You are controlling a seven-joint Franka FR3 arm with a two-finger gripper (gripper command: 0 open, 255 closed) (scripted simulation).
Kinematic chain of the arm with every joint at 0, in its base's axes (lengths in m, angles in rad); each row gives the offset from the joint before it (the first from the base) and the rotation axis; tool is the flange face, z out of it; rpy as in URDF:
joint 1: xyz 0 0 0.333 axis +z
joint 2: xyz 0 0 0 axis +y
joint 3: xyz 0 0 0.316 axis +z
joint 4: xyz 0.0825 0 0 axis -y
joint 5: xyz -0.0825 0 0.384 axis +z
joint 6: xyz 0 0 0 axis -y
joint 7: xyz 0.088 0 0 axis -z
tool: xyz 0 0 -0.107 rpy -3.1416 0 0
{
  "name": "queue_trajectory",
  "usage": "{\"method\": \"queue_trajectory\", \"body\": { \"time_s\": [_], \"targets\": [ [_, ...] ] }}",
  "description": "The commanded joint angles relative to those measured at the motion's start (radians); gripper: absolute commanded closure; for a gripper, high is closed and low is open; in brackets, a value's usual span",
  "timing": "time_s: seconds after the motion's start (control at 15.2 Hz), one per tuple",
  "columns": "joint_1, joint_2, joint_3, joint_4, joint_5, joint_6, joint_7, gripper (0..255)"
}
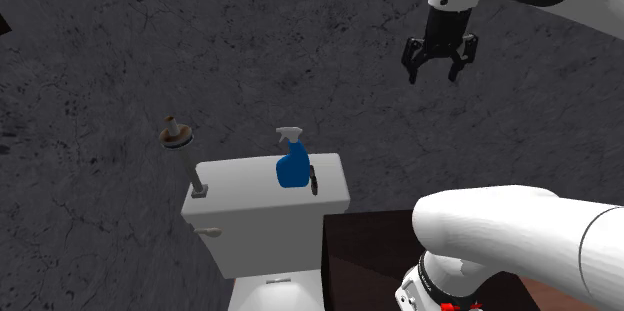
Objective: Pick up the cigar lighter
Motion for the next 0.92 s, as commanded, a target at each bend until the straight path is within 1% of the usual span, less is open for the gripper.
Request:
{"method": "queue_trajectory", "body": {
  "time_s": [0.0,0.46,0.86],
  "targets": [
    [0.000,0.000,0.000,0.000,0.000,0.000,0.000,0],
    [0.056,-0.022,0.094,-0.190,0.083,0.182,0.084,0],
    [0.115,0.017,0.187,-0.311,0.160,0.359,0.156,0]
  ]
}}
